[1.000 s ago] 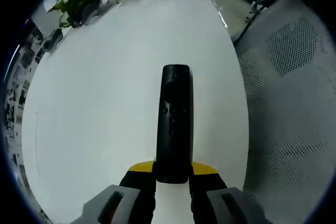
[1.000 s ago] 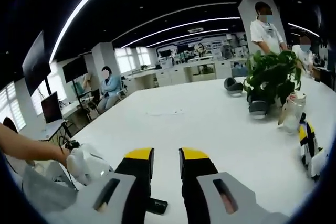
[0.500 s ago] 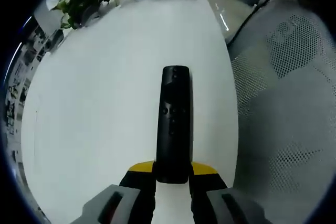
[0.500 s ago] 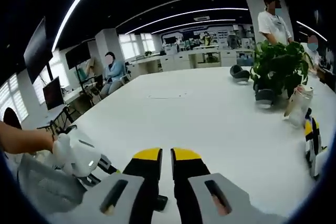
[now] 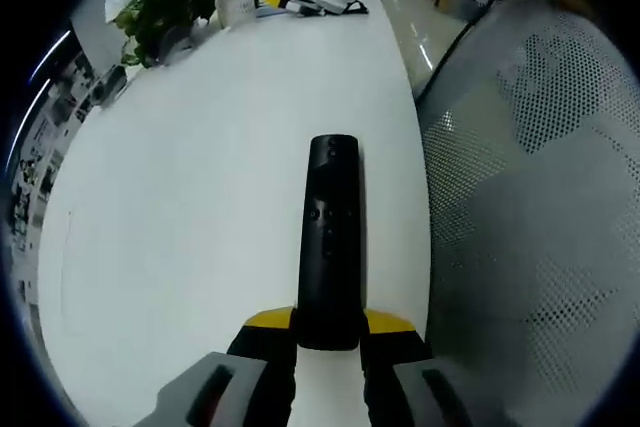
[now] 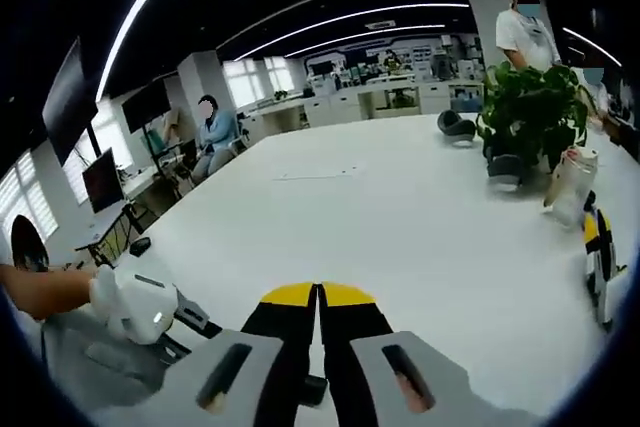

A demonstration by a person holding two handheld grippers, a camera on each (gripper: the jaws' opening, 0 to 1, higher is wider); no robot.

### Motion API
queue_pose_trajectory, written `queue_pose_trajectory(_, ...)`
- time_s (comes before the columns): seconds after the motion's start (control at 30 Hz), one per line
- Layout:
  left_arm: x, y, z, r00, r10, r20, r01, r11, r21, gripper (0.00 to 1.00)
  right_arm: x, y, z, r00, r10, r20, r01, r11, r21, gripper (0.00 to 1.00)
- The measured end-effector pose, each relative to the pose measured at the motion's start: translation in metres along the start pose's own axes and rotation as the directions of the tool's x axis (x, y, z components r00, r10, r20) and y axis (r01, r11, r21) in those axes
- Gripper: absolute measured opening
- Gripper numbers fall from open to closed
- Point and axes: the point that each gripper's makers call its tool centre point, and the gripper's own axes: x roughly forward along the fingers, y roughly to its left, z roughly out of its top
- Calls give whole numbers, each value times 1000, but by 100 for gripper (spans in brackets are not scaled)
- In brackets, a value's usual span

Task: Press the specified remote control buttons in sequence, fully releasing each button before pressing the next.

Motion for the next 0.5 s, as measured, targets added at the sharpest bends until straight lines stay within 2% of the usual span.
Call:
queue_pose_trajectory(0.07,0,-2,1,1000,-4,23,4,1000,0,24,2,0,-5,1000,0,-27,0,1000,2,0)
queue_pose_trajectory(0.13,0,-2,2,999,-5,35,5,1000,-4,24,4,3,-16,996,9,-89,-6,999,31,0)
queue_pose_trajectory(0.27,1,-2,3,999,-7,44,7,1000,1,24,7,9,-37,977,35,-209,-14,995,103,0)
queue_pose_trajectory(0.33,1,-3,3,999,-8,47,8,1000,4,24,9,12,-50,959,52,-278,-13,990,142,0)
queue_pose_trajectory(0.37,1,-3,4,999,-9,48,8,1000,6,24,9,15,-61,941,65,-332,-5,984,180,0)
queue_pose_trajectory(0.4,1,-3,4,999,-11,51,11,1000,9,24,10,14,-66,931,64,-358,5,982,188,0)
queue_pose_trajectory(0.5,1,-4,5,998,-16,58,15,1000,12,24,11,16,-87,882,91,-462,26,970,242,0)
